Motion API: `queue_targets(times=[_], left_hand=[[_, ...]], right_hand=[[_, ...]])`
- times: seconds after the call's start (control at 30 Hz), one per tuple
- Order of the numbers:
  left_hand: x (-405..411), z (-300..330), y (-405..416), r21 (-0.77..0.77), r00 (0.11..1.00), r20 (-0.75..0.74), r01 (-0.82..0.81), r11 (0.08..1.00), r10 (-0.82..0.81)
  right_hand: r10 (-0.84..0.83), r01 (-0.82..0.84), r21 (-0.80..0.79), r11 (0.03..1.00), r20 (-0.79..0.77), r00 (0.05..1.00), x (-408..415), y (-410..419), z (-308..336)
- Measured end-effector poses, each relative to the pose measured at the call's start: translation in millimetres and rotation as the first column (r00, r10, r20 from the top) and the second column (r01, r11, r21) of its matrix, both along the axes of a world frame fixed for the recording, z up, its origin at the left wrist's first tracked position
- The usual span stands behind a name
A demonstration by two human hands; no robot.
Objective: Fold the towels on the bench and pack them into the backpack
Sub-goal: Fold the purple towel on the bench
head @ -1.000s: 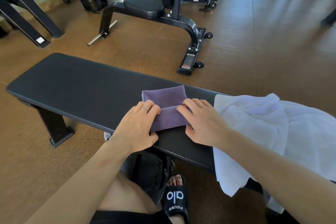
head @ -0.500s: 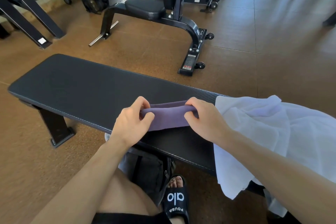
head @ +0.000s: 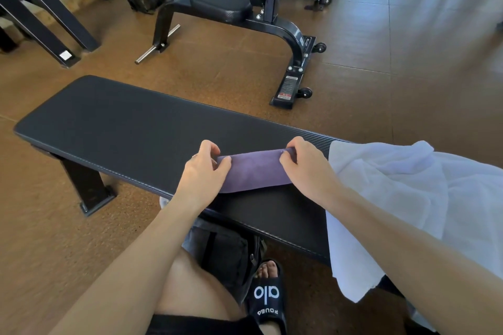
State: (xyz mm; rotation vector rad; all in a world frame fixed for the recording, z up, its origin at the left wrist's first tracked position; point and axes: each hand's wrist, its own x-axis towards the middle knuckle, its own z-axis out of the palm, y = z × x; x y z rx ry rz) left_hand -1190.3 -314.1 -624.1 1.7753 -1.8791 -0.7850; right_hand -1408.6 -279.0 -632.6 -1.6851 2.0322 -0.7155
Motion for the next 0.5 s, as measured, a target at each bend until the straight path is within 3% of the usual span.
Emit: queue_targets(times=[0.5], left_hand=[[-1.7,6.5,19.2,0.140,0.974,0.224,-0.020,0.990,-0.012]], right_hand=[[0.050,-0.035,0.106,0.994,-0.143,0.988,10.0,16.6,3.4]])
